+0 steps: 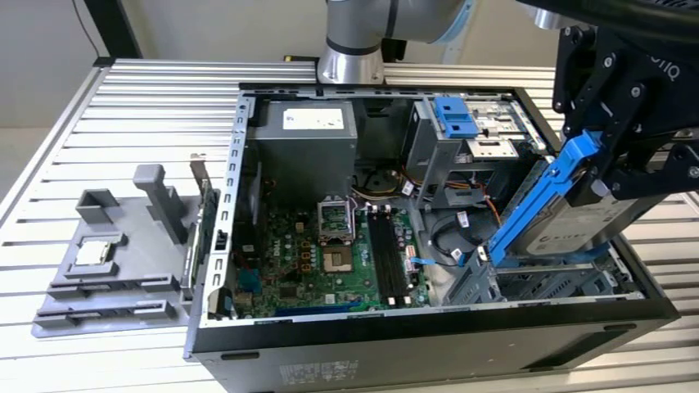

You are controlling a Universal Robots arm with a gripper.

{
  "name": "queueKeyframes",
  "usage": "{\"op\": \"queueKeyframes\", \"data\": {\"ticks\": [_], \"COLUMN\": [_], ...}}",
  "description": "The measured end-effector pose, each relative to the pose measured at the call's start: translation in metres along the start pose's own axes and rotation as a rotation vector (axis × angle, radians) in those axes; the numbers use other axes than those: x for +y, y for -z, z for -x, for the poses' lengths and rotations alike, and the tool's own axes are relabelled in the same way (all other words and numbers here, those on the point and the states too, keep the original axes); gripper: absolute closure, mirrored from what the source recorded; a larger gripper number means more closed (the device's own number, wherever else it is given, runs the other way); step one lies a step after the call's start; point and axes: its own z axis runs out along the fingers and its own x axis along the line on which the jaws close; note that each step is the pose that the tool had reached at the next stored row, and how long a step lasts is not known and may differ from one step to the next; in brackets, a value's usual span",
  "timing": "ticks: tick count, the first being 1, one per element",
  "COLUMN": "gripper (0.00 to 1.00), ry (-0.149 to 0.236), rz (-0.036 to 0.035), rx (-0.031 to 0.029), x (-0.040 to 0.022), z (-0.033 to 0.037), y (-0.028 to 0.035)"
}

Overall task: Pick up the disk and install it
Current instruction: 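Insert the disk into the insertion slot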

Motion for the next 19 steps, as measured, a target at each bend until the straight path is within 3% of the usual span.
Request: {"op": "queueKeyframes", "data": {"ticks": [7, 19], "gripper": [1.00, 1.00], "ry": [-0.001, -0.001], "rz": [0.0000, 0.0000], "rx": [0.0000, 0.0002], "x": [-0.0009, -0.0024], "z": [0.0048, 0.0050], "y": [-0.0048, -0.0102]}}
